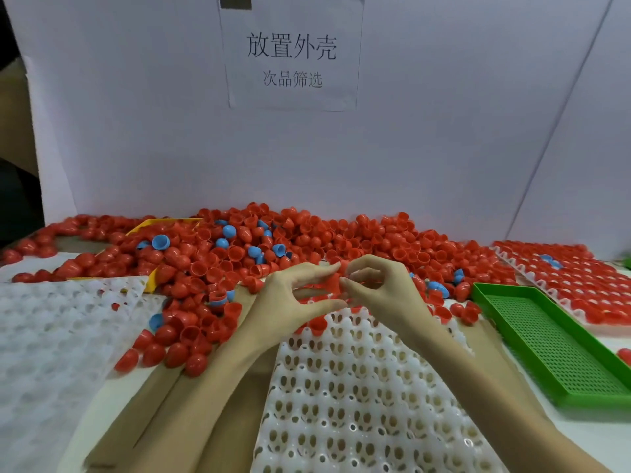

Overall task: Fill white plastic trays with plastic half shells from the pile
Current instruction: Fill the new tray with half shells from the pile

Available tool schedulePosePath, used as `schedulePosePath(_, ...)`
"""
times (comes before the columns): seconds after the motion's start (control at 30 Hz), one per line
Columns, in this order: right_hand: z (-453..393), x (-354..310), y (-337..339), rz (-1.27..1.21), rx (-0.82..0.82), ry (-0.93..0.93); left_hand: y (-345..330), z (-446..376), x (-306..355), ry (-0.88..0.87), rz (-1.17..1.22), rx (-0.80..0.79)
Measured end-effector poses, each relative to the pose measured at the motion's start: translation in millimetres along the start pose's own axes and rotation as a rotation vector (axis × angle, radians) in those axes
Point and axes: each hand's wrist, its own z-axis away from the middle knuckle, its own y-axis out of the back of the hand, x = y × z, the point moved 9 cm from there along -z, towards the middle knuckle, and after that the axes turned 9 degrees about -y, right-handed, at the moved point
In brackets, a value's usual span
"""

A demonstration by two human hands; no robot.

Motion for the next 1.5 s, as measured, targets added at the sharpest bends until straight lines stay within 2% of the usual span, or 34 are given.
schedulePosePath(0.1,-4,6,3,0.146,0.014,-0.026,9,-2,-3,0.016,-0.132,-0.022)
schedulePosePath(0.27,-5,14,-22,0.646,-0.127,0.024,60,5,-19,0.089,-0.545,0.245)
schedulePosePath(0.4,-5,18,-51,0.881,-0.194,0.035,81,15,-37,0.225,-0.596,0.334)
schedulePosePath(0.53,-8,21,-61,0.950,-0.229,0.024,91,18,-38,0.250,-0.663,0.375)
schedulePosePath(0.67,-16,22,-37,0.765,-0.243,0.016,90,17,-41,0.263,-0.672,0.344)
schedulePosePath(0.83,-25,49,38,0.483,-0.134,-0.036,79,16,-46,0.237,-0.737,0.269)
schedulePosePath(1.03,-20,97,101,-0.113,0.145,-0.067,74,16,-54,0.248,-0.950,0.188)
schedulePosePath(1.1,-20,107,104,-0.221,0.203,-0.075,74,16,-58,0.263,-0.963,0.185)
schedulePosePath(1.33,-17,102,118,-0.235,0.265,0.033,77,5,-66,0.261,-0.994,0.206)
schedulePosePath(1.5,-17,105,120,-0.149,0.316,0.055,79,-41,-103,0.355,-1.085,-0.100)
